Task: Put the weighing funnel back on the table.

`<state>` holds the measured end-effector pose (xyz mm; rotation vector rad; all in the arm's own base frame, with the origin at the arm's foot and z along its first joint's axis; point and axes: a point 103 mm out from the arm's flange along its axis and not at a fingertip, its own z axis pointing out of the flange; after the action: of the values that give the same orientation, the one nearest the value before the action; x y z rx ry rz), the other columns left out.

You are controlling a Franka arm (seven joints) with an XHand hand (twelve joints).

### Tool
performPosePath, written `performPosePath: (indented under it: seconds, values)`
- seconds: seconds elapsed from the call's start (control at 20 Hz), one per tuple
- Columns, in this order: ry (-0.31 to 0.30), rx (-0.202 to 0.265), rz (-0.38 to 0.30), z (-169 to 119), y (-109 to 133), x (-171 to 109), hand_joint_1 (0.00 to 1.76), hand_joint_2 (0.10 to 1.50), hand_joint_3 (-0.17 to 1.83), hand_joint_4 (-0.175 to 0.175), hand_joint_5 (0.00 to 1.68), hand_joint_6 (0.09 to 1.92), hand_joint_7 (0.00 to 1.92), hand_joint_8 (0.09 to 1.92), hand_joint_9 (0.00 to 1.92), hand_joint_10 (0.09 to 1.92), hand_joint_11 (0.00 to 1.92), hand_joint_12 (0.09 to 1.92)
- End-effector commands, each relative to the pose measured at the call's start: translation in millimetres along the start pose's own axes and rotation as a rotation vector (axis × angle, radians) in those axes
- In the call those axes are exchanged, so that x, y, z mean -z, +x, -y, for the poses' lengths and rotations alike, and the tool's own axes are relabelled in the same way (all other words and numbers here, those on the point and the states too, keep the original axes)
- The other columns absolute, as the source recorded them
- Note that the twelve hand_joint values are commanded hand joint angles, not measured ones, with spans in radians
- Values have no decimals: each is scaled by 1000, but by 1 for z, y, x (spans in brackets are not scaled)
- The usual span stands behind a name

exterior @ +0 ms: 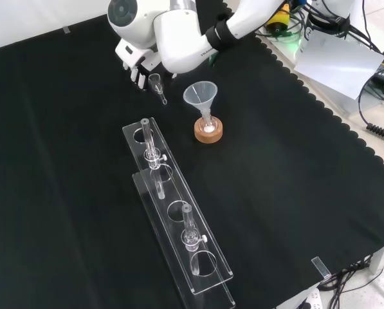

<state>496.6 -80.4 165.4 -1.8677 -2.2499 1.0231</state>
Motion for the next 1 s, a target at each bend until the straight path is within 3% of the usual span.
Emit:
performPosePath:
  seconds: [0.05,0.5,1.0]
  values:
    - [5,11,-12,-13,-1,-12,1092,667,772,165,1122,987,812,674,1136,397,841,1040]
    - [31,-9,-41,-25,-5,-29,1092,669,770,162,1120,989,813,675,1136,397,842,1038]
    - [35,0,-72,-32,-10,-39,1092,672,768,157,1118,991,813,676,1137,396,843,1037]
